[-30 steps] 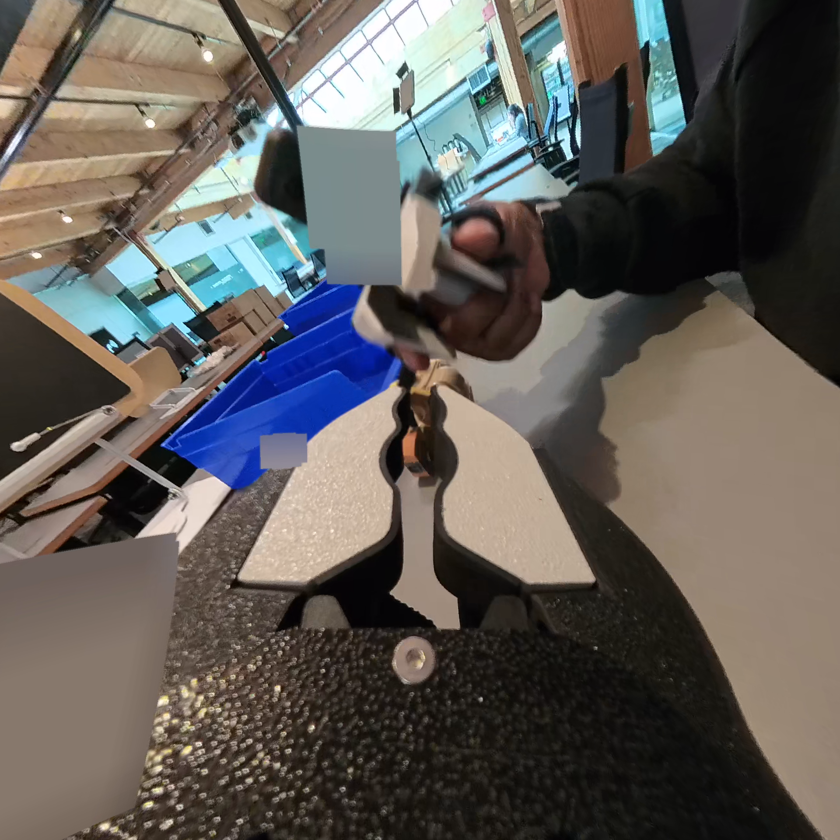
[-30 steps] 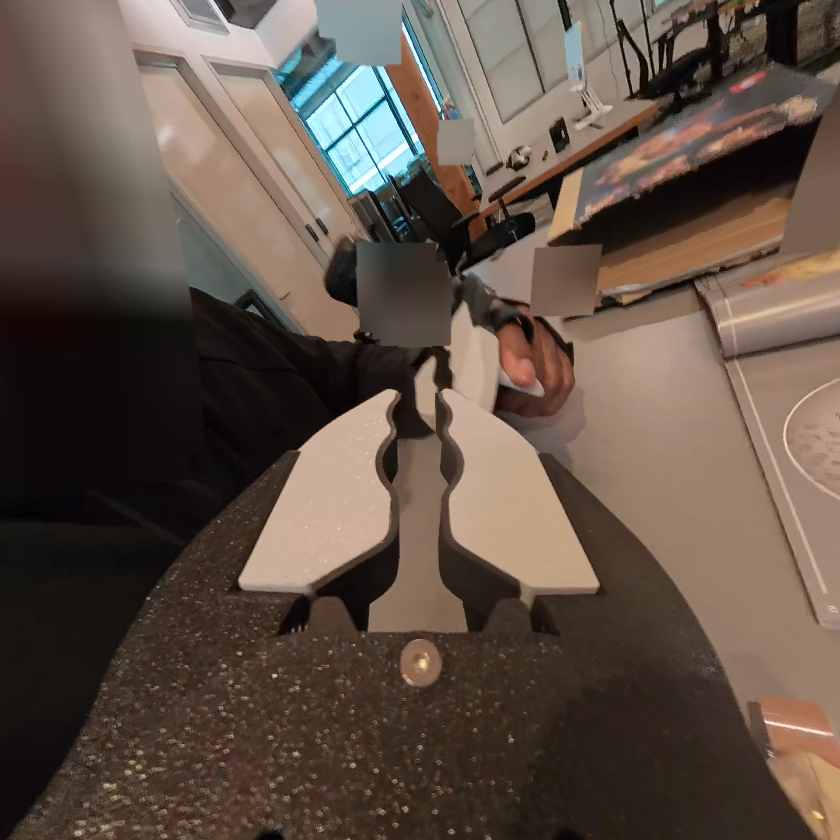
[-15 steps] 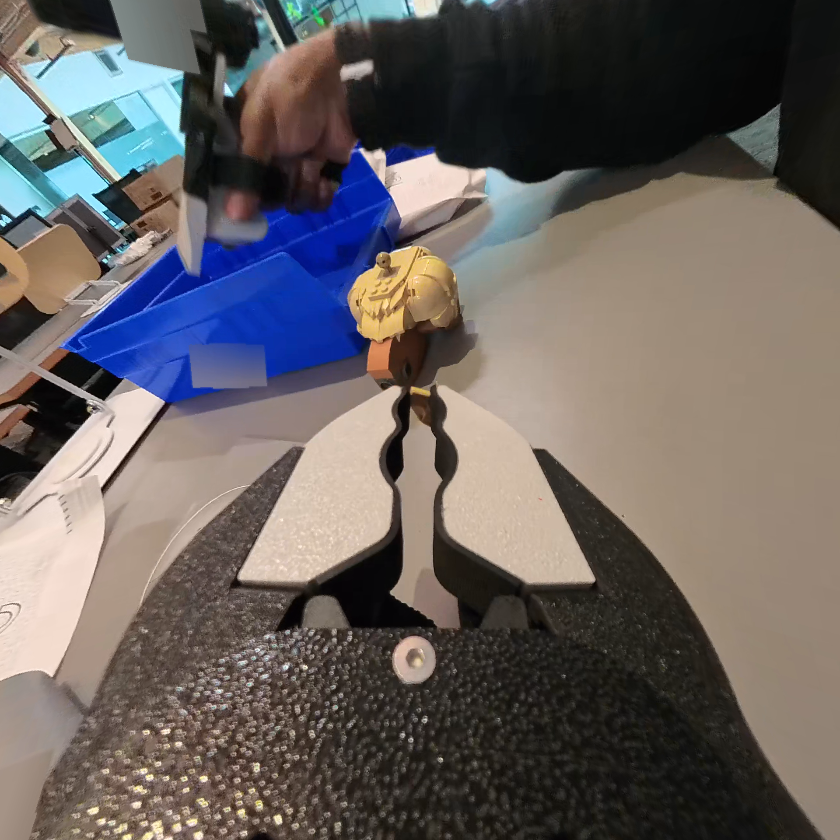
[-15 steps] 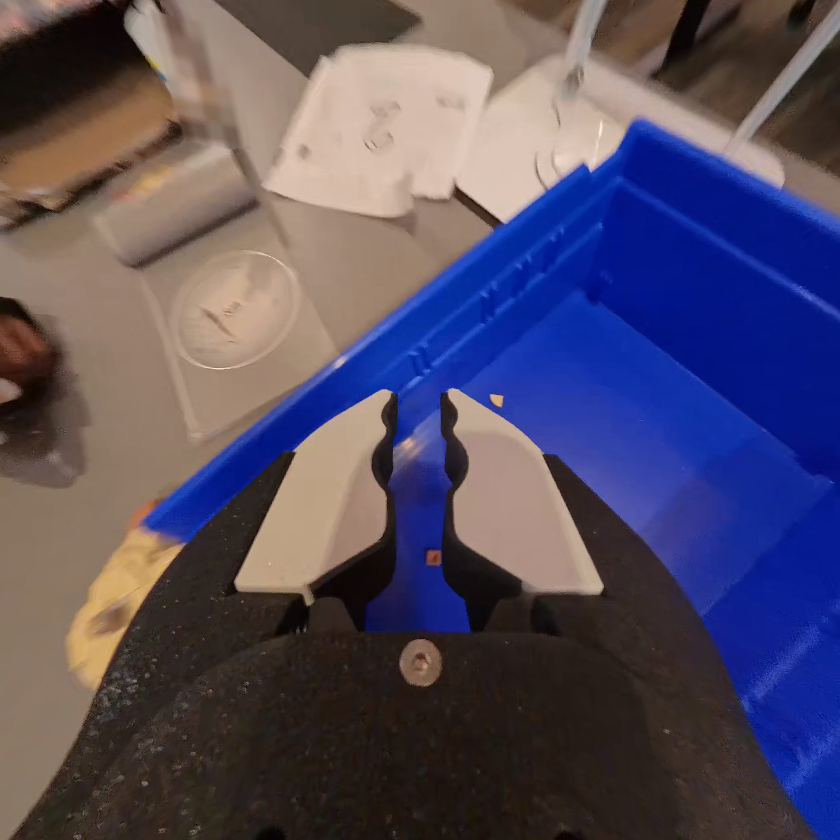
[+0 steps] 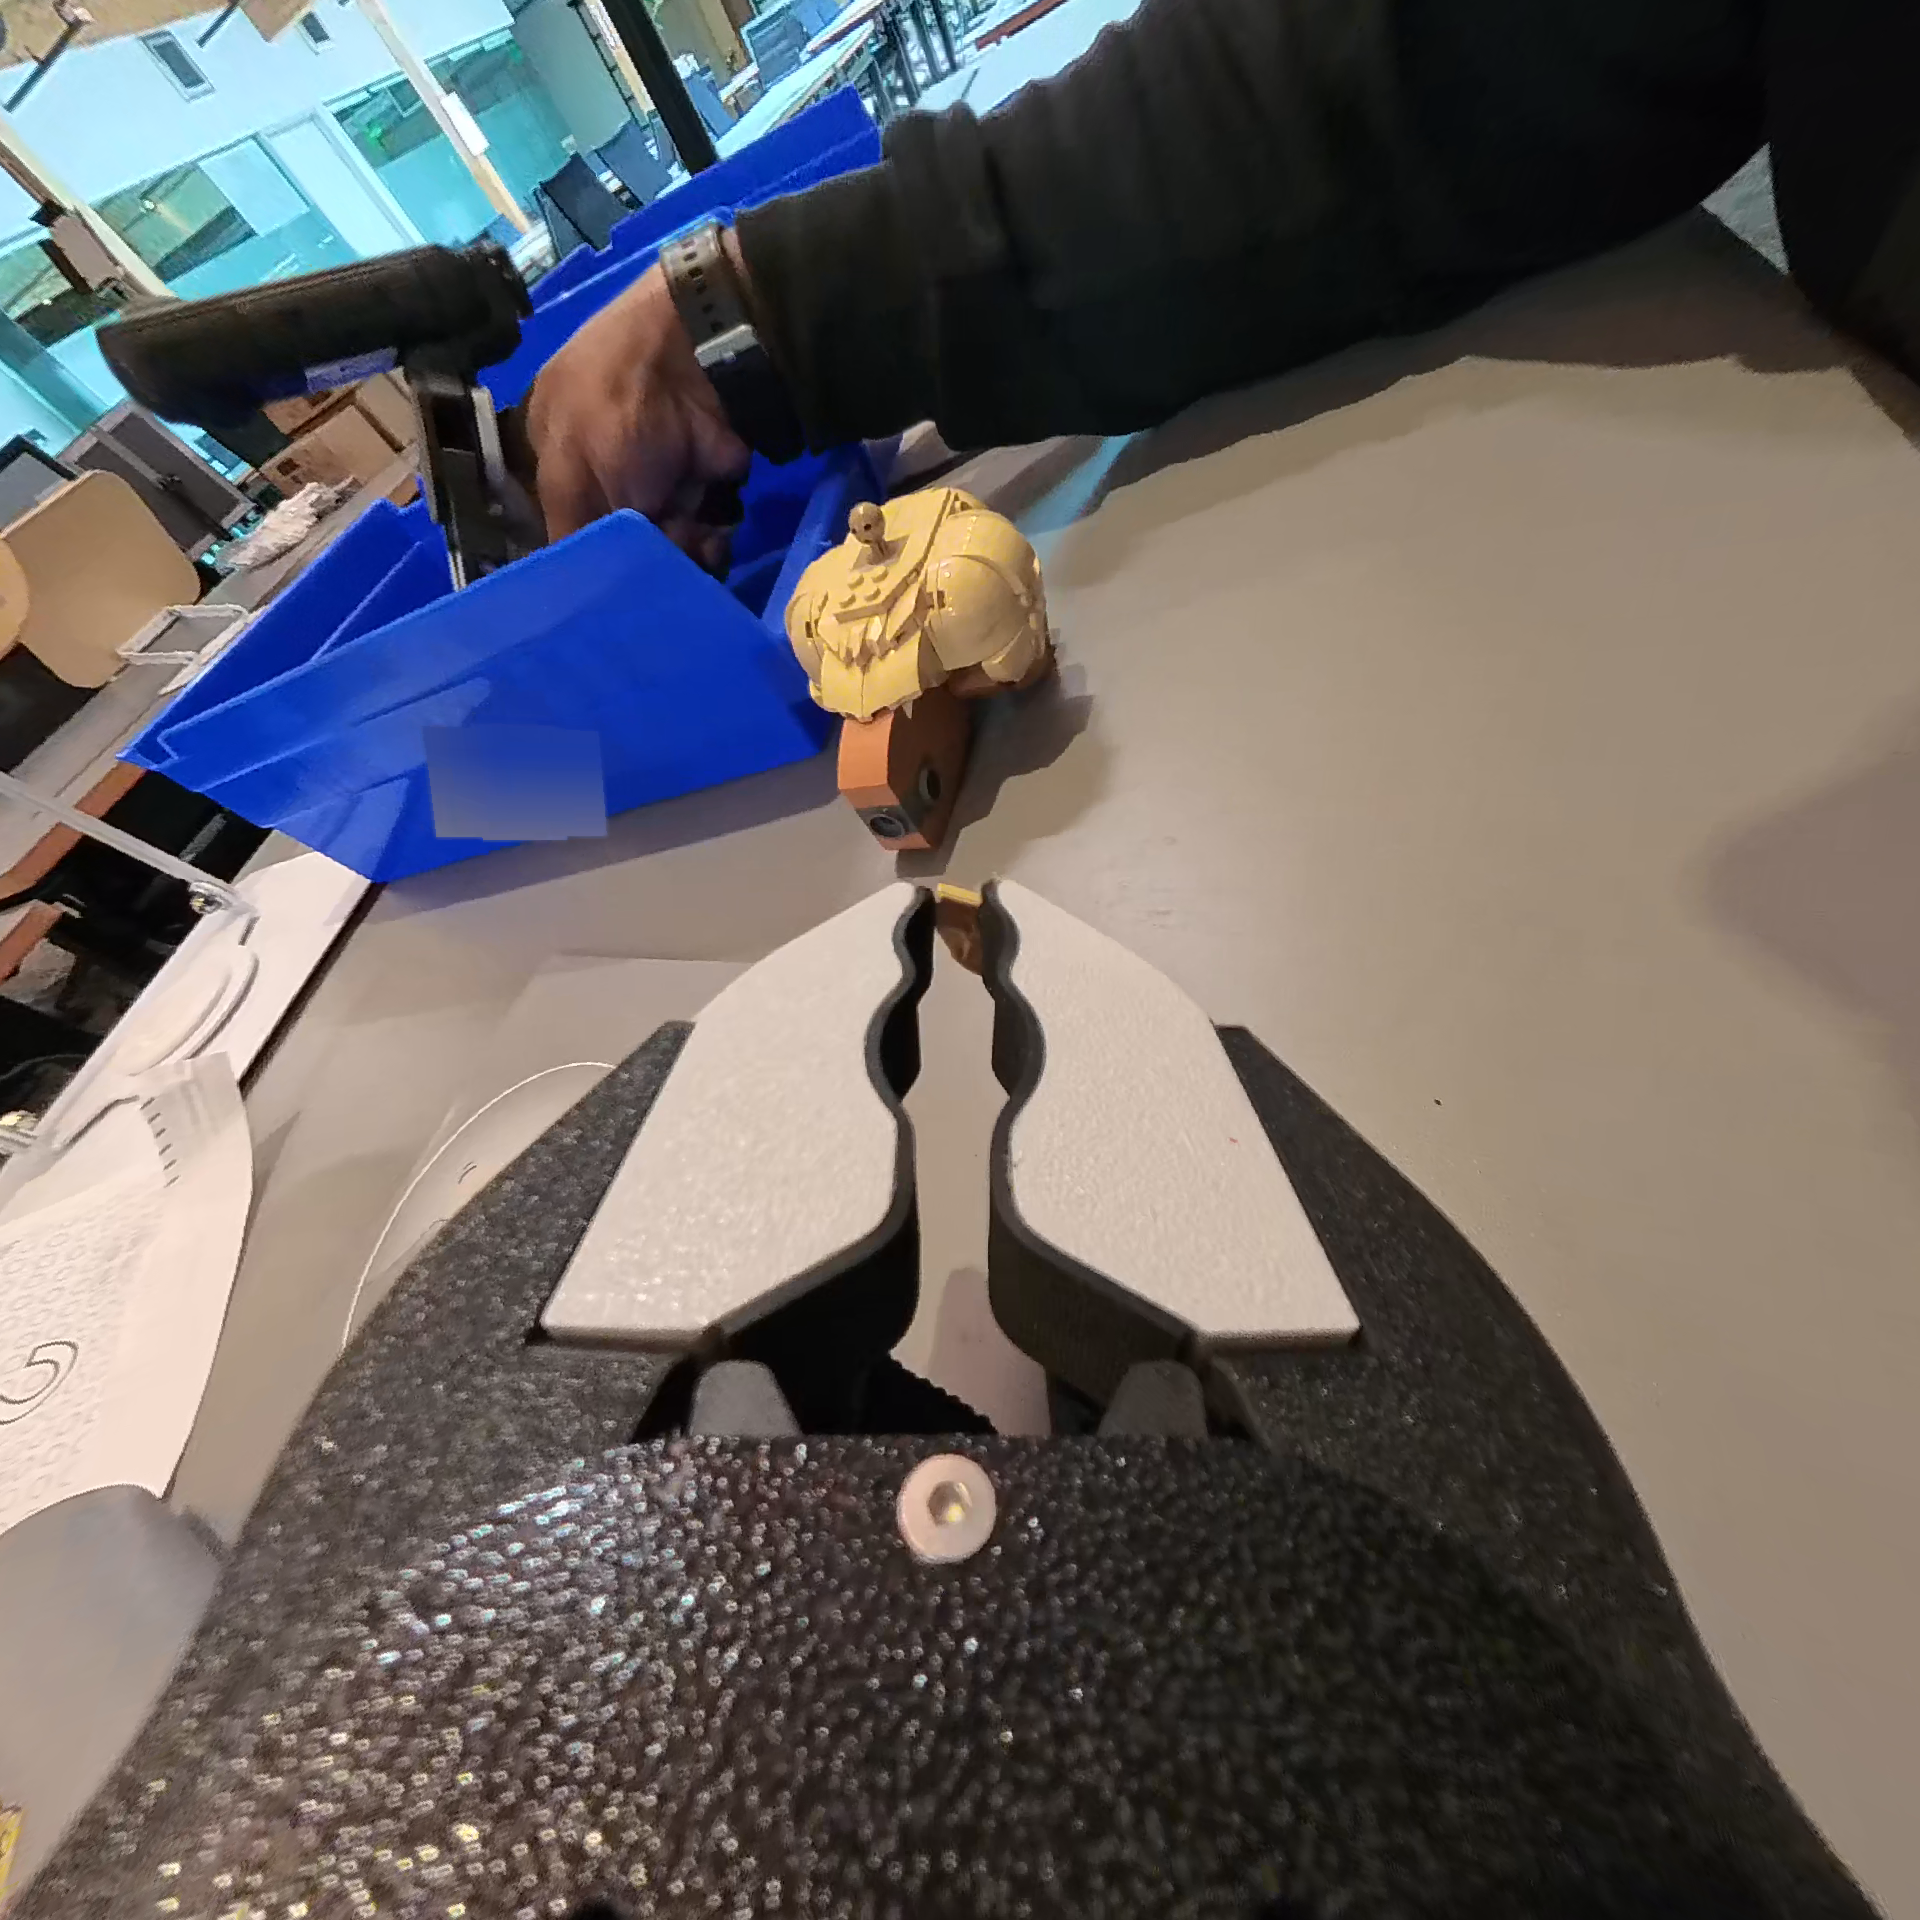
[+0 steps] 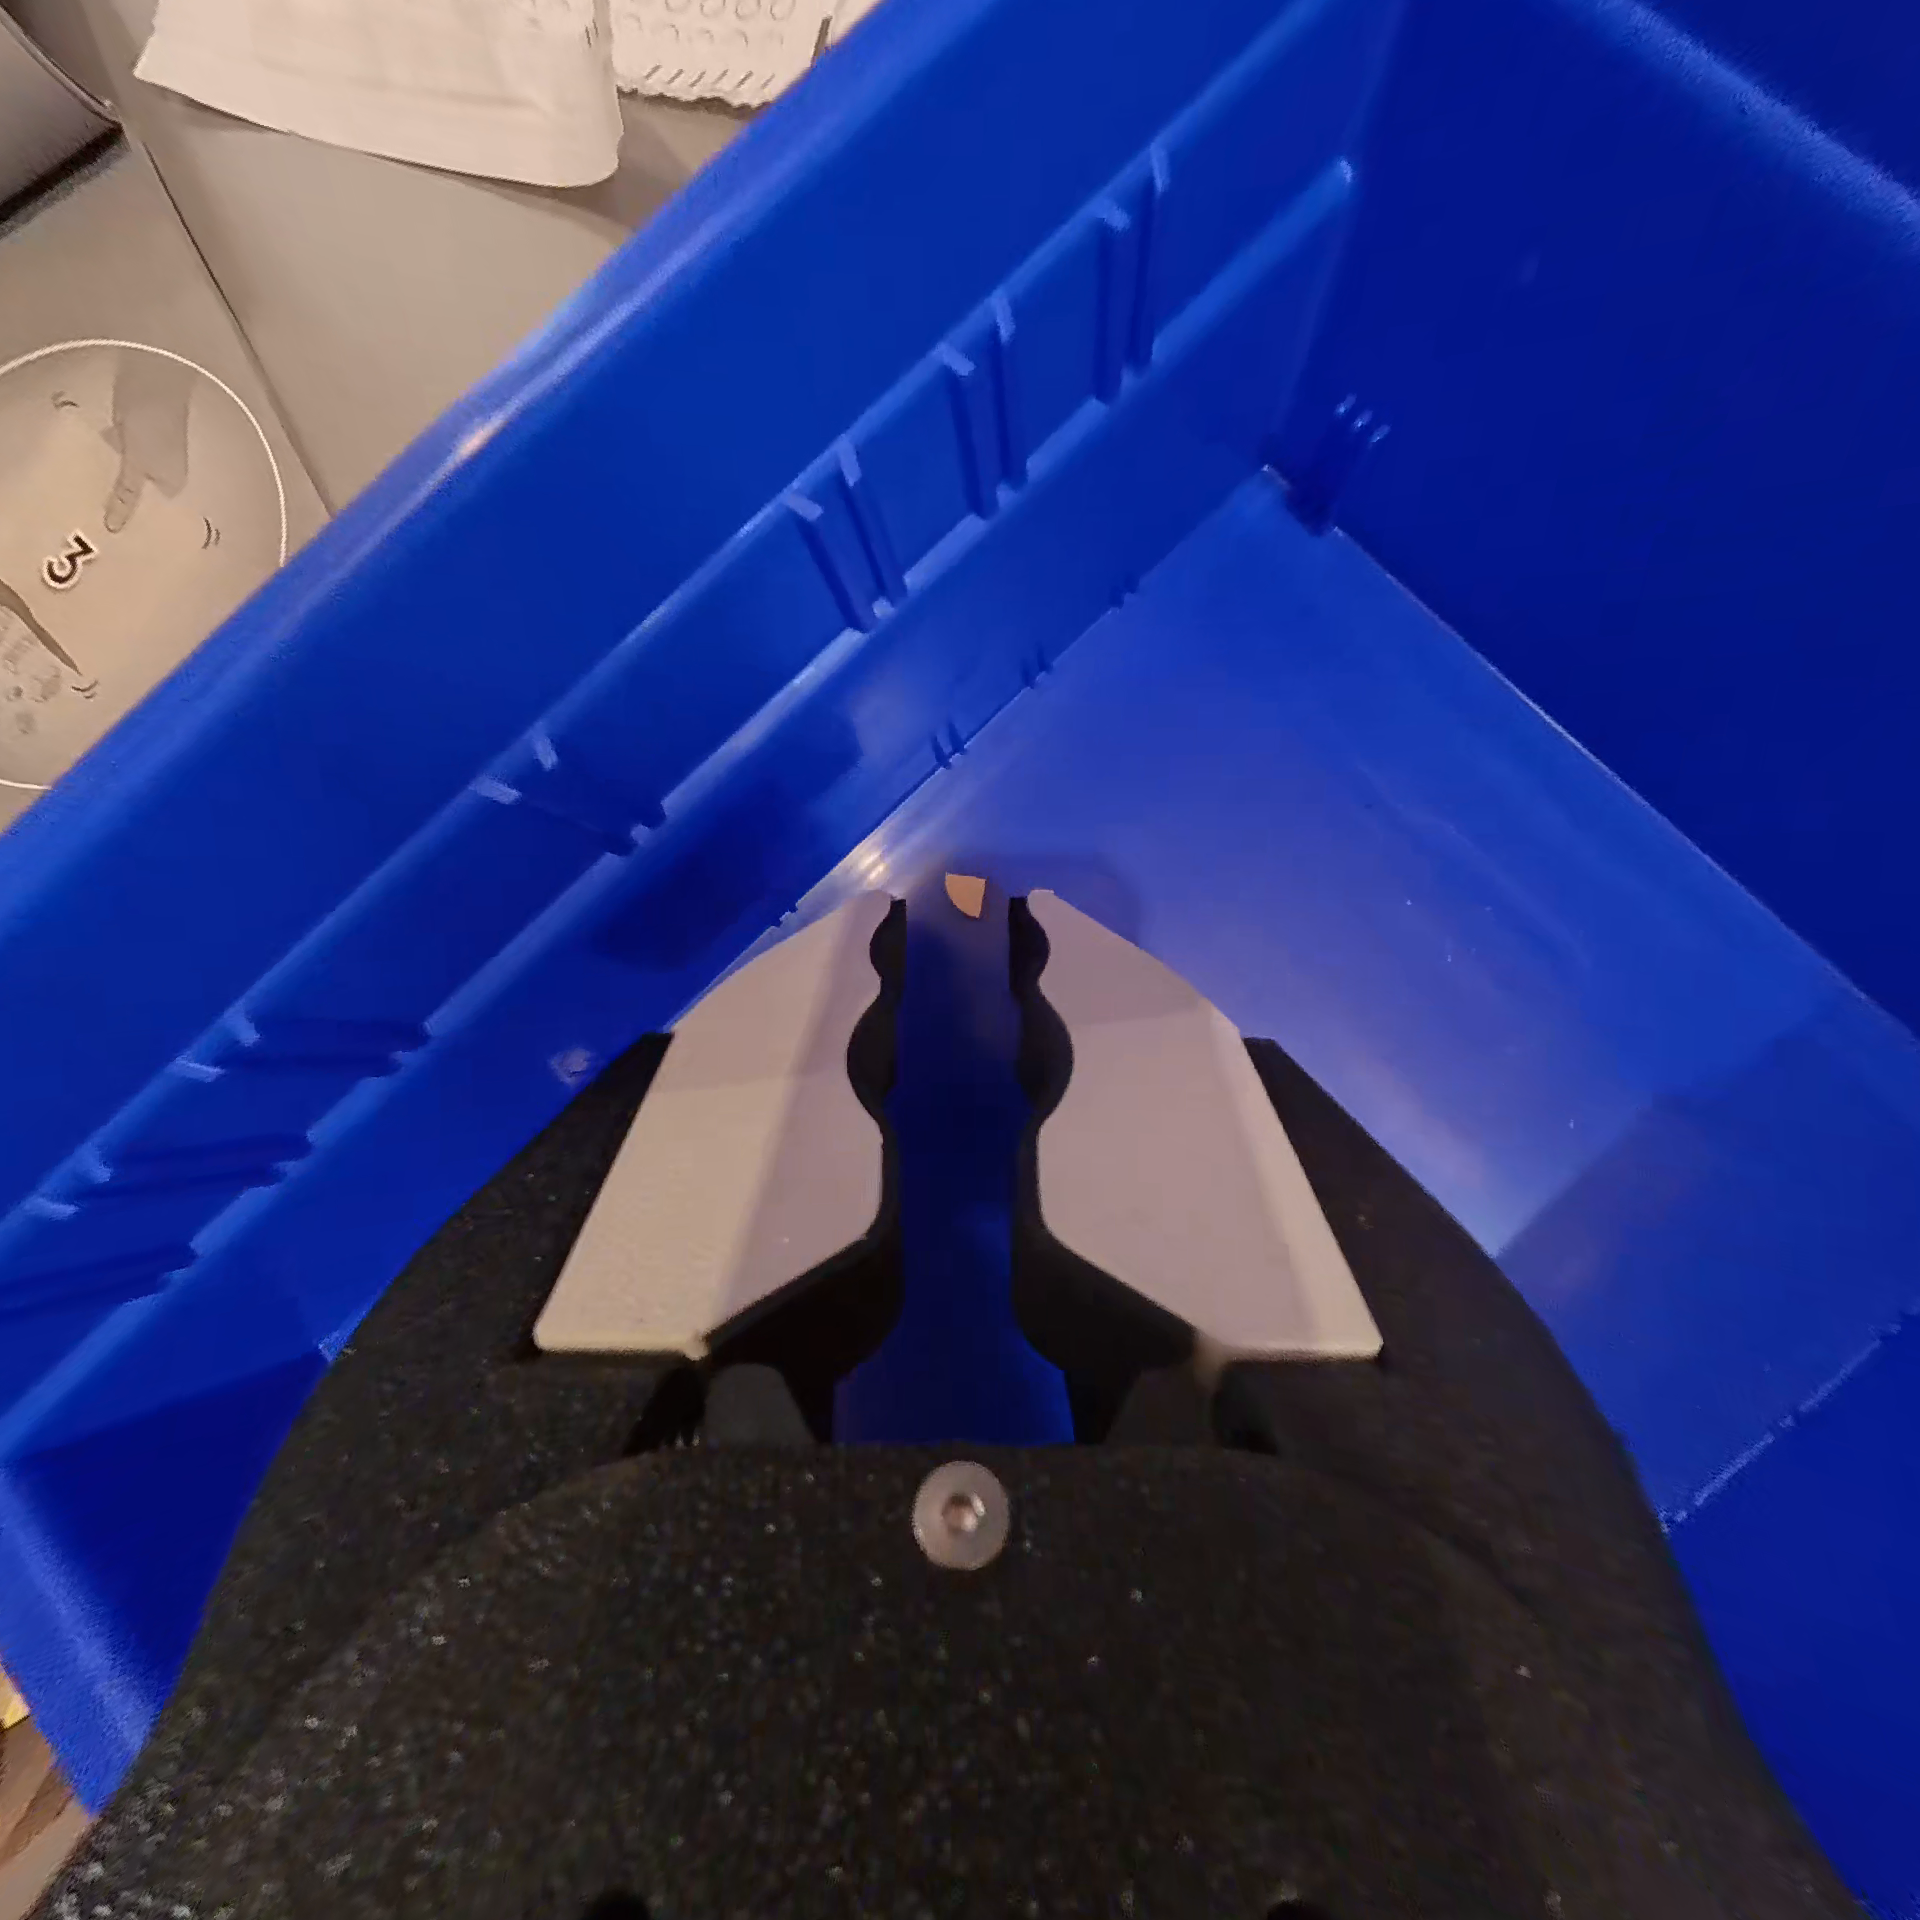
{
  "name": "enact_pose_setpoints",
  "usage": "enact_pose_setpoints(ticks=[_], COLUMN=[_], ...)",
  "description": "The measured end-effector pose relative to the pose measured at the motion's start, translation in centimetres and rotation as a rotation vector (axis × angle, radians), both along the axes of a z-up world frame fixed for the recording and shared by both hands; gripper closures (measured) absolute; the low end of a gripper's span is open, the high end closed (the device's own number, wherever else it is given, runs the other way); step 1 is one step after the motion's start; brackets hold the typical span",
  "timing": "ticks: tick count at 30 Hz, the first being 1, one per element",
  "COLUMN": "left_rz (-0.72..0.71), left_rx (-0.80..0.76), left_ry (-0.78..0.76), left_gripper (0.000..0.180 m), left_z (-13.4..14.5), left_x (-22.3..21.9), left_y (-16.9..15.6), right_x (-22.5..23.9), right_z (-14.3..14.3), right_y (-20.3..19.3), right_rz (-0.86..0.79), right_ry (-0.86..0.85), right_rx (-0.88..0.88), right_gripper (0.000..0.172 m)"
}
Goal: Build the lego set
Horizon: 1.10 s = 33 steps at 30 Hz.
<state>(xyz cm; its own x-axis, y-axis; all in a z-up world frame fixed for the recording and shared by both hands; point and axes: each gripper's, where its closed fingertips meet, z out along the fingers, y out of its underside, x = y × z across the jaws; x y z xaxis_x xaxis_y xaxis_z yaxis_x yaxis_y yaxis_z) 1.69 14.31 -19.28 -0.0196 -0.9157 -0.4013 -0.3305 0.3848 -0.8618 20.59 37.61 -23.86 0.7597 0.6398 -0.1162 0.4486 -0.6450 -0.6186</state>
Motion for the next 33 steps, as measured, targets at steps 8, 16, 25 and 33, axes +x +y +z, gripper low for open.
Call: enact_pose_setpoints(ticks=[8, 16, 25, 33], left_rz=[0.008, 0.026, 0.033, 0.029], left_rx=[-0.001, 0.000, 0.004, 0.016], left_ry=[-0.001, -0.011, -0.008, 0.008], left_gripper=[0.172, 0.172, 0.172, 0.172], left_z=[0.0, 0.2, 0.1, -0.1], left_x=[-0.1, -0.2, -0.6, -0.3], left_y=[0.1, 0.6, 0.6, 0.3], right_x=[0.0, 0.1, 0.4, 0.3], right_z=[-1.1, 0.2, 2.6, 0.1], right_y=[0.3, 0.1, -0.8, 0.9], right_rz=[0.006, 0.000, 0.014, -0.023], right_ry=[-0.080, -0.022, -0.001, -0.023], right_rx=[0.015, 0.040, 0.101, 0.054], right_gripper=[0.165, 0.172, 0.170, 0.158])
